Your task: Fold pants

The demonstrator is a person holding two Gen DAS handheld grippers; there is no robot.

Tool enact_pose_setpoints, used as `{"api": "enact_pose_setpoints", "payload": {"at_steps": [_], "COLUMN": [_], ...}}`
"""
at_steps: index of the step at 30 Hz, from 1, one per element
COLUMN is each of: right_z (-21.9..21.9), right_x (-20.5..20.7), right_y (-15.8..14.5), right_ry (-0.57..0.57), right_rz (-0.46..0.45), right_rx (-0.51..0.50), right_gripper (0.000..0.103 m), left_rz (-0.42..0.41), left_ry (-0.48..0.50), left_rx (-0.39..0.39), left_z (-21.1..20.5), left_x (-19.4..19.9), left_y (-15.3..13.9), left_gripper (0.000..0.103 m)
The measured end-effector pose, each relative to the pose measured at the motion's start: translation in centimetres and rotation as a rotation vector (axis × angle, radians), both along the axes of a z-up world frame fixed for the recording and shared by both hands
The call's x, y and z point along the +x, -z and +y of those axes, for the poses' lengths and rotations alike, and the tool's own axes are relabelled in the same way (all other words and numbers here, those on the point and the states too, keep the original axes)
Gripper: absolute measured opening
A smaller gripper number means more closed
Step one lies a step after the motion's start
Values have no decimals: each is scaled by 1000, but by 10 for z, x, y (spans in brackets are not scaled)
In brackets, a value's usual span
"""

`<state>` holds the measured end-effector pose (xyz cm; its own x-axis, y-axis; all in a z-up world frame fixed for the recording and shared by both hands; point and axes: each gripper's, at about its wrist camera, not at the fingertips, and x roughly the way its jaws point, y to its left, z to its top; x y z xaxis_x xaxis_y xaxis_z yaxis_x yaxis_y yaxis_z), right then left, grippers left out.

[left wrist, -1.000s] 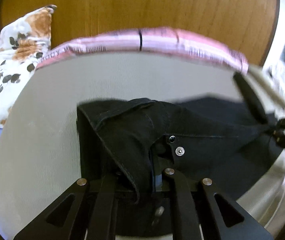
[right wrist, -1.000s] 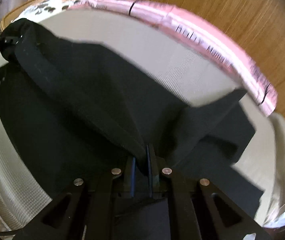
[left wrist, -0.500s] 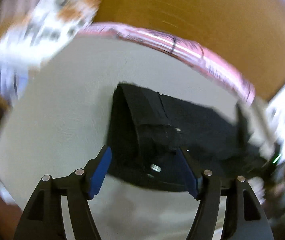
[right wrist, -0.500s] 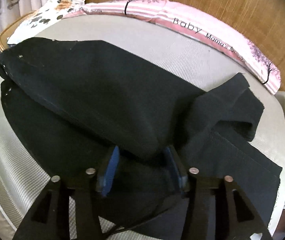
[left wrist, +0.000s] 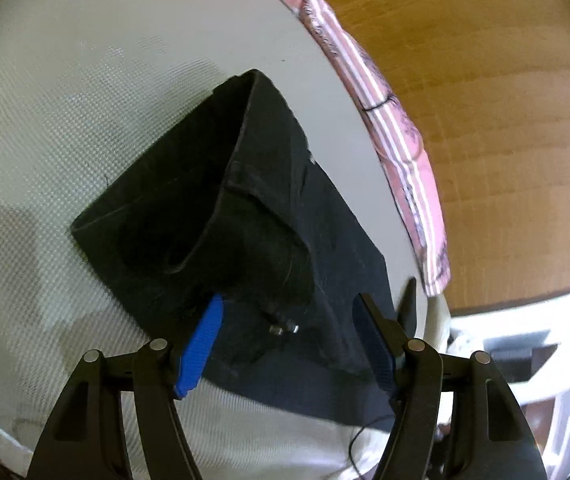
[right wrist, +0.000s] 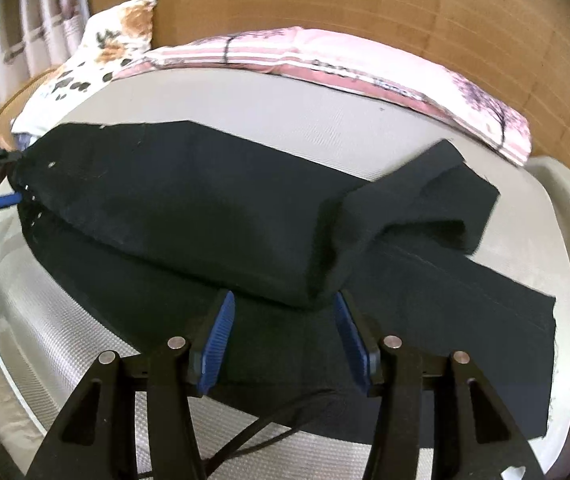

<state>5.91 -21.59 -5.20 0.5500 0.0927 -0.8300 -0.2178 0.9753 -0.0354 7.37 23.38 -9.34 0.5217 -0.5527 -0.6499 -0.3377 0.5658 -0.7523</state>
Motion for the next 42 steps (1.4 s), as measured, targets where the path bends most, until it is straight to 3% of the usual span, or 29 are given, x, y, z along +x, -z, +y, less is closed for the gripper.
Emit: {"api": "enact_pose_setpoints", "payload": {"at_steps": [2, 4, 6, 9, 12, 14, 22, 27, 31, 33, 36, 38, 42], "right_z": [-9, -21, -32, -46, -60, -64, -94, -124, -146, -154, -159, -161, -166], "right_x": [4, 13, 23, 38, 53, 61, 111, 157, 186, 196, 209, 212, 195], "right_y": [0, 2, 5, 9, 11, 10, -5, 16, 40, 45, 47, 35, -6], "right_ry": [33, 78, 120, 186, 236, 253, 330, 414, 502, 537, 541, 538, 528], "right_rz": [0, 16, 37, 63, 78, 90, 21, 79, 147, 154, 161, 125, 18], "right_rx": [20, 65, 110, 167, 242, 276, 261, 274, 391, 449, 535, 539, 512], "right_gripper": [49, 49, 49, 49, 49, 49, 49, 49, 49, 45, 11, 4, 4], "left_rz": [-2, -24, -20, -19, -38, -50, -59, -54, -45, -44, -41, -45, -62], "left_ry": [-20, -25, -14, -11, 12, 45, 78, 83, 84, 86, 89, 92, 99], "left_rx": [5, 39, 82, 76, 104, 166, 234, 253, 265, 276, 289, 302, 318], "left_z": [1, 2, 3, 5, 4, -2, -4, -4, -5, -6, -6, -5, -3], "left_x": [3, 6, 8, 7, 6, 8, 10, 10, 15, 17, 21, 23, 29], "left_y": [1, -2, -1, 1, -2, -6, -4, -3, -4, -5, -6, -9, -15], "left_gripper": [65, 44, 35, 22, 21, 21, 21, 21, 21, 21, 21, 21, 21]}}
